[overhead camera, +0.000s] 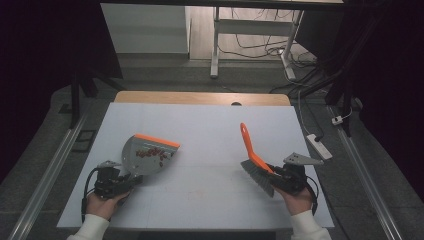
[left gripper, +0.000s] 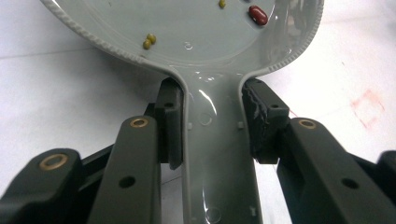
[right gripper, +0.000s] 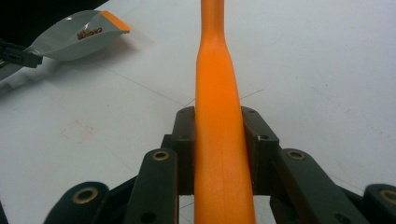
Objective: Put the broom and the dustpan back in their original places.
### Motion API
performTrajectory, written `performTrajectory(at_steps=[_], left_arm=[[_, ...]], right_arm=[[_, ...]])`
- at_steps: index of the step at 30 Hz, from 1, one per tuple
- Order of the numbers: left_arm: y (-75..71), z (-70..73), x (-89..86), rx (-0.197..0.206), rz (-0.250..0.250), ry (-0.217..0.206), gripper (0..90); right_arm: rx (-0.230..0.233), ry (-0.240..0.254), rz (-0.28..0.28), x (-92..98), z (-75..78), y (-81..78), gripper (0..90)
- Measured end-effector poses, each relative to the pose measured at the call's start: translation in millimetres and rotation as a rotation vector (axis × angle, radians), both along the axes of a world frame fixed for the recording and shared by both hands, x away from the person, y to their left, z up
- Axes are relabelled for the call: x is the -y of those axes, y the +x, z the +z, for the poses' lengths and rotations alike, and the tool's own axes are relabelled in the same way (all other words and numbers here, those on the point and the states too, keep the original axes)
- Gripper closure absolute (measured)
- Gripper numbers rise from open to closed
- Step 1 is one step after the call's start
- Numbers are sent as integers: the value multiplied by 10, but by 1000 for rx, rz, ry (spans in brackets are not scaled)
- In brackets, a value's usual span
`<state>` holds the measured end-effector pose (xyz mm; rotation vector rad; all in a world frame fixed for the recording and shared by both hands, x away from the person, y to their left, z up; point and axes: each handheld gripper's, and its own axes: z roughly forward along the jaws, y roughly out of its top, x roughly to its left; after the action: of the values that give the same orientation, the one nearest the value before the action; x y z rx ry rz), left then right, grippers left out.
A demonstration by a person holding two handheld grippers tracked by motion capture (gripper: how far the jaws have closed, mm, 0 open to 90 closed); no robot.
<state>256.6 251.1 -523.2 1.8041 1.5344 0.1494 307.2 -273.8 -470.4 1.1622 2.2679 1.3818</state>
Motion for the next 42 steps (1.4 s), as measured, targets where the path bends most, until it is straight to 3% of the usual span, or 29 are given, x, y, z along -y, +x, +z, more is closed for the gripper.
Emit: performTrajectory(at_steps=[5,14,18,23,30,36,42], left_arm=[[-13,-48,33,-23,68,10,620],[27,-84,81,-45,131,38,618],[29,-95,100,-44,130,52,618],[31,-102,98,-44,125,48,616],[29,-107,100,-43,112,51,615],[31,-107,92,-44,107,47,613],[24,-102,91,-36,99,42,597]], right_arm=[[-5,6,-3,32,0,-42,700],[-46,-2,-1,64,-91,-25,700],[-79,15,-17,96,-136,17,700],[-112,-1,-33,108,-207,86,700],[-112,-10,-44,131,-224,152,699],[-97,-80,-64,146,-229,205,683],[-115,-94,-73,192,-260,288,642]])
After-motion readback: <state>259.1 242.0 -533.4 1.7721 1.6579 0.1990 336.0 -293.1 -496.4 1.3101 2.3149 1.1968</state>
